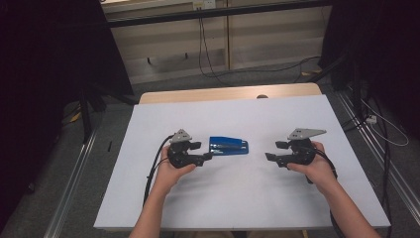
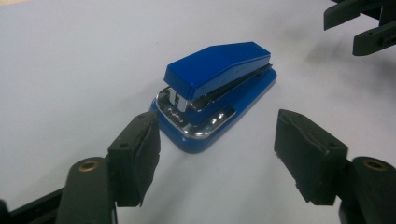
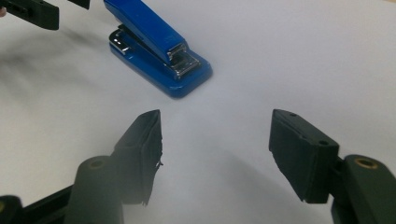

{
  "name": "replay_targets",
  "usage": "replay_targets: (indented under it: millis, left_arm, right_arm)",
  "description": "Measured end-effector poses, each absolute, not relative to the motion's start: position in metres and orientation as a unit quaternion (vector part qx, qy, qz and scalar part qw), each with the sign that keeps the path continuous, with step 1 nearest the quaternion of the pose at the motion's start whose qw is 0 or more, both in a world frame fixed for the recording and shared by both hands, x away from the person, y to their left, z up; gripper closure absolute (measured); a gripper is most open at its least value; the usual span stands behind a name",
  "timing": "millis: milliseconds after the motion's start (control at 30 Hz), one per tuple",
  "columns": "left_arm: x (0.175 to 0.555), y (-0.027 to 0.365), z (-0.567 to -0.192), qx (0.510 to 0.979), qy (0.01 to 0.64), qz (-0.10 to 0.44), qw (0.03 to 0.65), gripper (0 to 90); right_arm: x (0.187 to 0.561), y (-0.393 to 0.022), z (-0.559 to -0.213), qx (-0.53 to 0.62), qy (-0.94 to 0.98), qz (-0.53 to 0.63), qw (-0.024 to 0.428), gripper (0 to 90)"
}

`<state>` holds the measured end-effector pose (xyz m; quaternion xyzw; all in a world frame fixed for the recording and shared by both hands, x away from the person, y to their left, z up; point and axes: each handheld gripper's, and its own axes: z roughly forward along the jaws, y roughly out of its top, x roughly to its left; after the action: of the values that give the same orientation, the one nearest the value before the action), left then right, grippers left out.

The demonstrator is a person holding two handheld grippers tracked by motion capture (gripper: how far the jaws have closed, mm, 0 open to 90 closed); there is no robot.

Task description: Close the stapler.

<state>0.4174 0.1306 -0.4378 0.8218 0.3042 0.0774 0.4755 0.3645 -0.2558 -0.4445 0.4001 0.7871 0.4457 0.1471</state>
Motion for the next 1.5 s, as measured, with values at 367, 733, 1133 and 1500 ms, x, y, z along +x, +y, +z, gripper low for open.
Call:
replay_targets:
  millis: [367, 733, 1133, 1500]
  left_arm:
    - [0.402, 0.153, -0.433, 0.815, 0.322, 0.088, 0.474, 16.8]
    - [0.389, 0.174, -0.432, 0.815, 0.315, 0.091, 0.477, 10.8]
    - [0.374, 0.188, -0.430, 0.815, 0.314, 0.102, 0.476, 9.3]
    - [0.365, 0.205, -0.434, 0.814, 0.319, 0.100, 0.475, 8.4]
  right_arm:
    - [0.341, -0.255, -0.446, 0.388, 0.791, 0.450, 0.144, 24.0]
    - [0.324, -0.259, -0.449, 0.388, 0.790, 0.451, 0.148, 20.0]
    - [0.307, -0.263, -0.449, 0.383, 0.789, 0.457, 0.146, 18.4]
    - [0.294, -0.270, -0.452, 0.383, 0.791, 0.454, 0.151, 17.7]
